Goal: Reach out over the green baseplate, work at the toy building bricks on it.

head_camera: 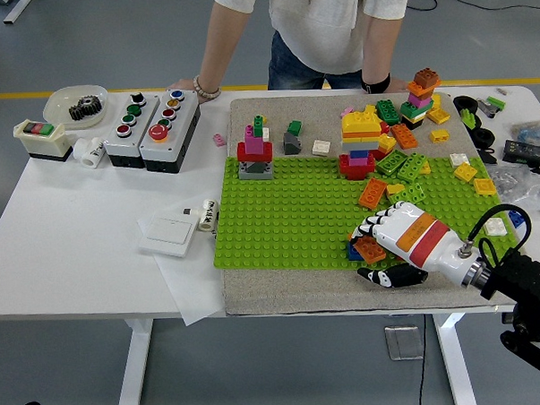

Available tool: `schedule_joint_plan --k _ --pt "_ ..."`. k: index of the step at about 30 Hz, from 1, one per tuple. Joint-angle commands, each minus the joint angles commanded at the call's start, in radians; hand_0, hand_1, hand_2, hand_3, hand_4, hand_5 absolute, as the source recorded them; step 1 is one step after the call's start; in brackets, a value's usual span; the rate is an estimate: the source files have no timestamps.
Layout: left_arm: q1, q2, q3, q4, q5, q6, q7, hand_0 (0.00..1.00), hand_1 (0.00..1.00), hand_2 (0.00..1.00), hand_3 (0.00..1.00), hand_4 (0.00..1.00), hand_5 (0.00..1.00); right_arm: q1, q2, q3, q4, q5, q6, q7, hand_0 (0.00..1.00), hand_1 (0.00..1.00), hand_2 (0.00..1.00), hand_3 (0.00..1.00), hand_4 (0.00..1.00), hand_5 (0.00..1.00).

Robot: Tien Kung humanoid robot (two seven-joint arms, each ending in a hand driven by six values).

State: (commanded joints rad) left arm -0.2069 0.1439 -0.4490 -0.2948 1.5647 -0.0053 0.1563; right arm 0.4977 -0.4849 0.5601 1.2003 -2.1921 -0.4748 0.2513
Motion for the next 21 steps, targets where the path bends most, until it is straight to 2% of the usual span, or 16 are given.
schedule_joint_plan --k 10,21 --pt "0.001 0.000 0.002 0.000 -0.003 0.000 -0.001 0.631 0.645 0.700 0.612 0.667 0.662 -0.003 0.003 0.003 0.003 -0.005 0.001 -0.005 0.301 0.470 0.582 0.631 0.756 0.433" --pt "0.001 0.001 0.001 0.001 -0.002 -0.001 0.000 0.631 0.644 0.699 0.612 0.667 0.662 -0.009 -0.008 0.013 0.035 -0.013 0.000 -0.011 0.292 0.461 0.578 0.626 0.750 0.425"
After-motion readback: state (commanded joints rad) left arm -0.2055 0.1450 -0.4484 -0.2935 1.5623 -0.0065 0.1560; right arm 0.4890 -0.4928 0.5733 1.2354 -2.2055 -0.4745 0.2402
